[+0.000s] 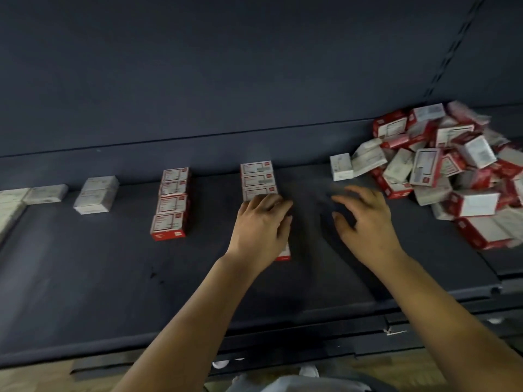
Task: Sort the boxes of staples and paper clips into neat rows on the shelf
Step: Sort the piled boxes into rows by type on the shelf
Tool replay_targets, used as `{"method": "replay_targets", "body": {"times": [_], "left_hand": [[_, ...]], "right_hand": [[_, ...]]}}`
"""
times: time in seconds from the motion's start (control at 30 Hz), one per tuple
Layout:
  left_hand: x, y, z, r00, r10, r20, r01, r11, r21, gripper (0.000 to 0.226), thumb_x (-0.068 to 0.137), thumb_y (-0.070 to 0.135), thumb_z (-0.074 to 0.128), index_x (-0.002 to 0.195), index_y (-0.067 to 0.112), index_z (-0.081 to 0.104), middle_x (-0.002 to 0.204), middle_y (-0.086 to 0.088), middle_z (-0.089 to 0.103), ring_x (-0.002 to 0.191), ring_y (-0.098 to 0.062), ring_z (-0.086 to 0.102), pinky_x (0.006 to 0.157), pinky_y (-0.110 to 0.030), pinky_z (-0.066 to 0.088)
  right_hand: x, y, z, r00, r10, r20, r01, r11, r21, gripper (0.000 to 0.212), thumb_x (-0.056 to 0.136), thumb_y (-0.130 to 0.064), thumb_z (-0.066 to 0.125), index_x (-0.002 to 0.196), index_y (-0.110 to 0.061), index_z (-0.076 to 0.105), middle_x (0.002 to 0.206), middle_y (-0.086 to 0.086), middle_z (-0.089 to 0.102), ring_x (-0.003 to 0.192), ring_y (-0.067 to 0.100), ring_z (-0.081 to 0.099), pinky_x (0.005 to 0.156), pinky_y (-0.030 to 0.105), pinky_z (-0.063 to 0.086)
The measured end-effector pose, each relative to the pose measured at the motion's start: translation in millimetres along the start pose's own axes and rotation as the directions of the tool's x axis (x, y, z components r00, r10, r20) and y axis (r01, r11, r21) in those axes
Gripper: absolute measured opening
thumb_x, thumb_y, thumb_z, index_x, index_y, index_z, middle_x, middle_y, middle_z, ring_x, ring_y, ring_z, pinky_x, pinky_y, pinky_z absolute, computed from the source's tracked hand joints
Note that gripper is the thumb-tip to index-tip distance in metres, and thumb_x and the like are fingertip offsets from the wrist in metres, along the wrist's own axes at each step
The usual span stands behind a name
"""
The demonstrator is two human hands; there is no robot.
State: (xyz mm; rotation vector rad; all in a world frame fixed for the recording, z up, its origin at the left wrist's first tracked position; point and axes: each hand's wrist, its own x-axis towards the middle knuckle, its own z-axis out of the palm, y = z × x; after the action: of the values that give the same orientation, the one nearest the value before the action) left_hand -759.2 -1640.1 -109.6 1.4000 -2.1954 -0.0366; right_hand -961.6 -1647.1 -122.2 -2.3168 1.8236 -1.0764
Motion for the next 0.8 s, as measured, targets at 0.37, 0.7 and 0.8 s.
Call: {"method": "replay_targets", "body": {"times": [0.37,0.7,0.8], "left_hand": [[38.4,11.6,27.0,0.984,-0.154,0.096,0.152,0.988,0.023,0.033,0.088,0.021,0.049,0.115,0.007,0.064,0.113,-0.012,0.062,0.106,-0.034,0.056,0.091,-0.049,0.044],[23.0,18.8,23.2,0.966,-0.256,0.028,0.258,0.963,-0.078,0.029,0.084,0.017,0.054,0.106,0.006,0.068,0.106,-0.011,0.066,0.098,-0.033,0.06,0.084,-0.048,0.049],[18.0,20.5,24.5,0.965,-0.263,-0.006,0.261,0.961,-0.089,0.024,0.083,0.012,0.059,0.104,0.006,0.069,0.104,-0.012,0.067,0.096,-0.033,0.061,0.084,-0.046,0.05]], "right_hand": [[73.9,48.4,9.2,0.876,0.39,0.283,-0.401,0.916,-0.022,0.056,0.085,-0.039,0.061,0.127,-0.006,0.045,0.127,0.014,0.052,0.115,0.03,0.05,0.09,0.036,0.043],[76.8,50.4,25.9,0.859,0.471,0.201,-0.468,0.881,-0.063,0.069,0.084,-0.042,0.063,0.132,0.0,0.036,0.132,0.02,0.042,0.116,0.032,0.048,0.085,0.039,0.045],[75.3,49.7,26.5,0.852,0.487,0.193,-0.49,0.871,-0.033,0.067,0.082,-0.04,0.064,0.13,-0.002,0.037,0.13,0.019,0.043,0.115,0.033,0.049,0.086,0.04,0.044]]}}
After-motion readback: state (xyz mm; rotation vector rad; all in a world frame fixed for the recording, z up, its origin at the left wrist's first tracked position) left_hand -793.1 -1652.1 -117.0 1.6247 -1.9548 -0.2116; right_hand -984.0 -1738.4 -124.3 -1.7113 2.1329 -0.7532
